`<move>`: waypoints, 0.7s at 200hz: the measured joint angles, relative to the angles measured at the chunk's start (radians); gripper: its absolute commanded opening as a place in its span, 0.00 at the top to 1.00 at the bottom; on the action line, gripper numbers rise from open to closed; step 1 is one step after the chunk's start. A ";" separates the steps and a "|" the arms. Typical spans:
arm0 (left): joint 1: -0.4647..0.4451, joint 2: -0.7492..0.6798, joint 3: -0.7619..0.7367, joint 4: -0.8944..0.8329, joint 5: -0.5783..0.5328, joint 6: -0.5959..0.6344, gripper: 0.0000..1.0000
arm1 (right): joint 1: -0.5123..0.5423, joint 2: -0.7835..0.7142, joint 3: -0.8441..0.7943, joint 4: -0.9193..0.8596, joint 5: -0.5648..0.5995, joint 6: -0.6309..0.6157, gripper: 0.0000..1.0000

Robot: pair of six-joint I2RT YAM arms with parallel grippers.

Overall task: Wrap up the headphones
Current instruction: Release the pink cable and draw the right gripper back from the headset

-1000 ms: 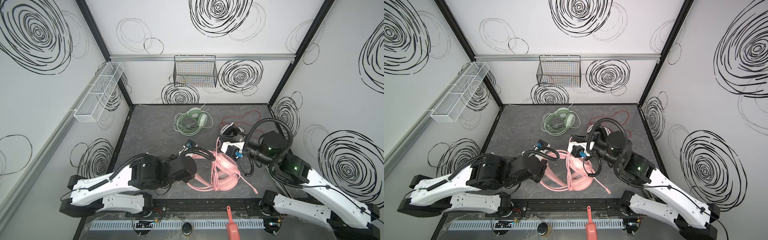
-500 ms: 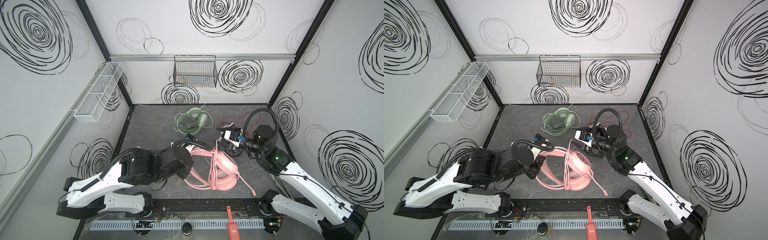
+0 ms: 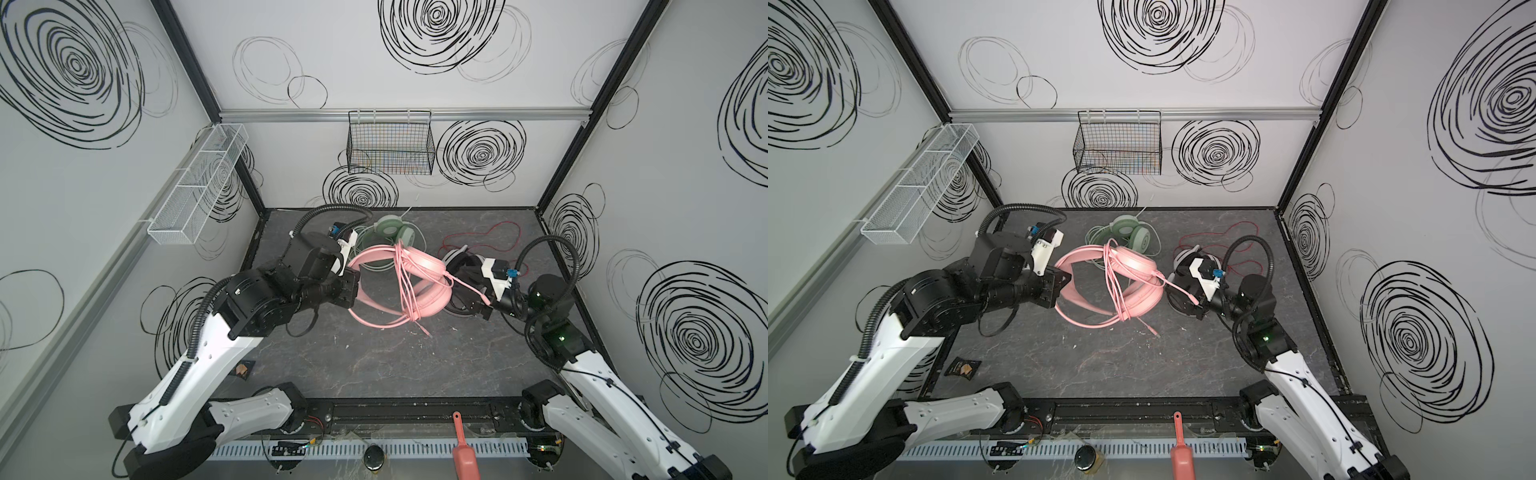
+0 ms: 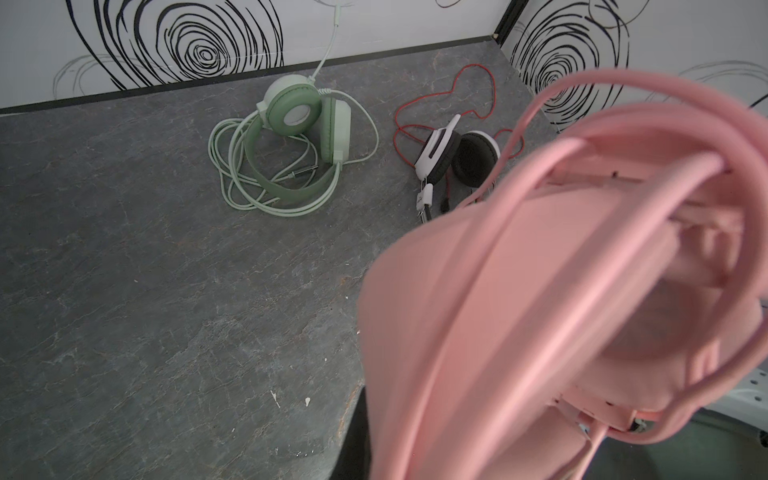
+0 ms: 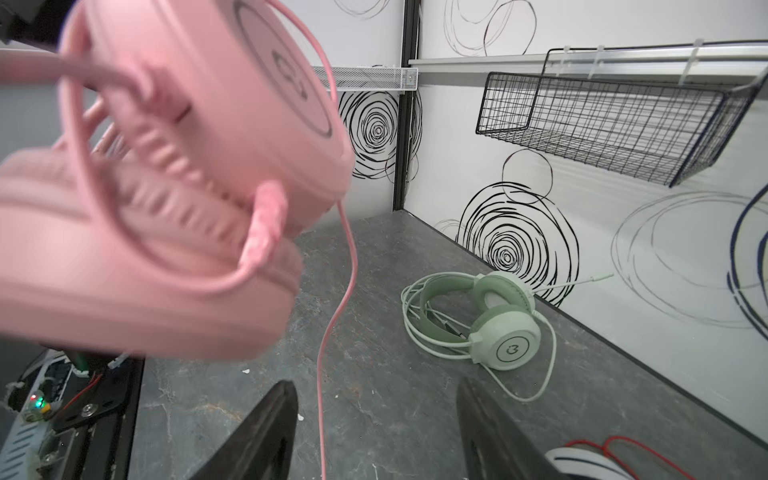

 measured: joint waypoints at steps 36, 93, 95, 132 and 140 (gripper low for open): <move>0.105 0.000 0.001 0.046 0.084 0.004 1.00 | 0.012 -0.164 -0.211 0.057 0.019 0.157 0.34; 0.195 -0.003 -0.055 0.152 0.159 -0.021 1.00 | 0.340 -0.211 -0.250 0.052 0.089 0.268 0.37; 0.195 -0.003 -0.060 0.156 0.159 -0.024 1.00 | 0.363 -0.210 -0.248 0.051 0.108 0.273 0.37; 0.195 -0.002 -0.108 0.175 0.152 -0.047 1.00 | 0.658 -0.085 -0.088 0.002 0.321 0.326 0.54; 0.195 -0.002 -0.109 0.176 0.146 -0.050 1.00 | 0.703 -0.027 -0.013 -0.017 0.364 0.333 0.57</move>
